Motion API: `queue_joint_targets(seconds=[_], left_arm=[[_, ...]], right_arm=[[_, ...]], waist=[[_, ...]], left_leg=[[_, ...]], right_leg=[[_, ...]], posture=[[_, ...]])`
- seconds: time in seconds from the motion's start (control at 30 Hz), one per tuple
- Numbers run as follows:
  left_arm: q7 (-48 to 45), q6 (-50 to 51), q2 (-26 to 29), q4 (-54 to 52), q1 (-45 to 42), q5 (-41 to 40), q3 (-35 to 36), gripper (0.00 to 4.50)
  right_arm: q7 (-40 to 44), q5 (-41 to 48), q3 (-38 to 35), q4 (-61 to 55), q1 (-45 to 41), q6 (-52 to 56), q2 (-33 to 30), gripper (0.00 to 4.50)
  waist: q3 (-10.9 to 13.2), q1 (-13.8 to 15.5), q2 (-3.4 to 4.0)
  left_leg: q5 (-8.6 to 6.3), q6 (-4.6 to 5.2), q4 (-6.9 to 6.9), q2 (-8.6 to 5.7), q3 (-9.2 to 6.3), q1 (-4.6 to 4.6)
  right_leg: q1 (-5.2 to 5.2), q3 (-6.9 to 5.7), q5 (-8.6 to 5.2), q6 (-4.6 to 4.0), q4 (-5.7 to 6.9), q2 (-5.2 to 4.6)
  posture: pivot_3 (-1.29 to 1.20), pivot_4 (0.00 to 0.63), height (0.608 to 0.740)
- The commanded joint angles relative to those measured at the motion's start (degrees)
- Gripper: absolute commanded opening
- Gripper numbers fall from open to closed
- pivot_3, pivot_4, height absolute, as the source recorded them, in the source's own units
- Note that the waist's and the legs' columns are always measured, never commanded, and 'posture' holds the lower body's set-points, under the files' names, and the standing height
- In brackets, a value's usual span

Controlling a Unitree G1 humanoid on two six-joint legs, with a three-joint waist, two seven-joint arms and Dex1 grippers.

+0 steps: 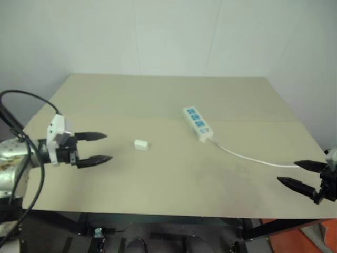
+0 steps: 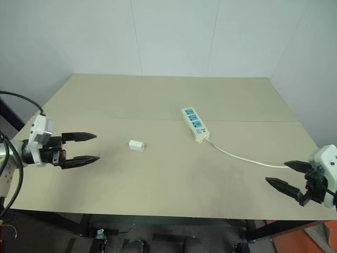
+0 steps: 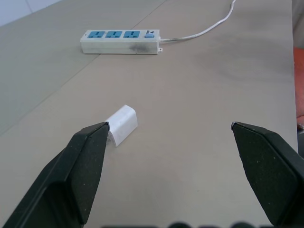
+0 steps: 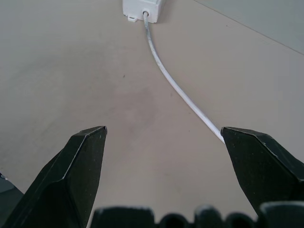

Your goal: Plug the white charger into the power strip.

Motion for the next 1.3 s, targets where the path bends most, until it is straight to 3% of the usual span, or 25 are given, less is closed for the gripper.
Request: queue_joint_targets(seconds=[0.03,0.9,1.13,1.3], left_arm=[[-0.4,0.0,0.8,-0.5,-0.6,-0.8,0.6,4.48],[-0.6,0.5,-0.4,0.4,-1.2,-1.7,0.8,4.48],[-0.5,0.3,-2.3,0.2,-4.1,-0.9,-2.0,4.48],[-1.0,-0.3,-3.4,1.8,-8.2,0.2,-4.4,4.48]], right_arm=[[-0.4,-0.5,-1.3,-1.2,0.2,-1.6,-0.1,4.5],[-2.7,-1.6,2.3,0.9,-3.7,-3.0,1.0,4.5],[-12.1,-6.2,20.4,5.5,-19.8,-5.0,10.4,4.5],[-17.0,-14.2,32.7,23.6,-36.8,-13.2,20.1,4.5]], waist=[[0.0,0.0,-0.01],[0.0,-0.1,-0.01],[0.0,-0.6,-0.06],[0.0,-0.5,-0.05]], left_leg=[[0.0,0.0,-0.01,0.0,0.0,0.0],[0.0,0.0,0.0,0.0,0.0,-0.01],[0.0,0.0,0.01,0.01,0.0,0.04],[0.01,0.01,0.0,0.0,0.01,-0.08]], right_leg=[[0.0,0.0,0.0,0.0,-0.01,0.0],[-0.01,0.0,0.0,0.0,-0.02,-0.01],[0.01,0.04,0.04,0.03,0.0,0.04],[-0.14,0.06,0.07,0.01,0.0,0.05]], posture=[[0.0,0.15,0.74],[0.0,0.15,0.74],[0.0,0.15,0.74],[0.0,0.15,0.74]])
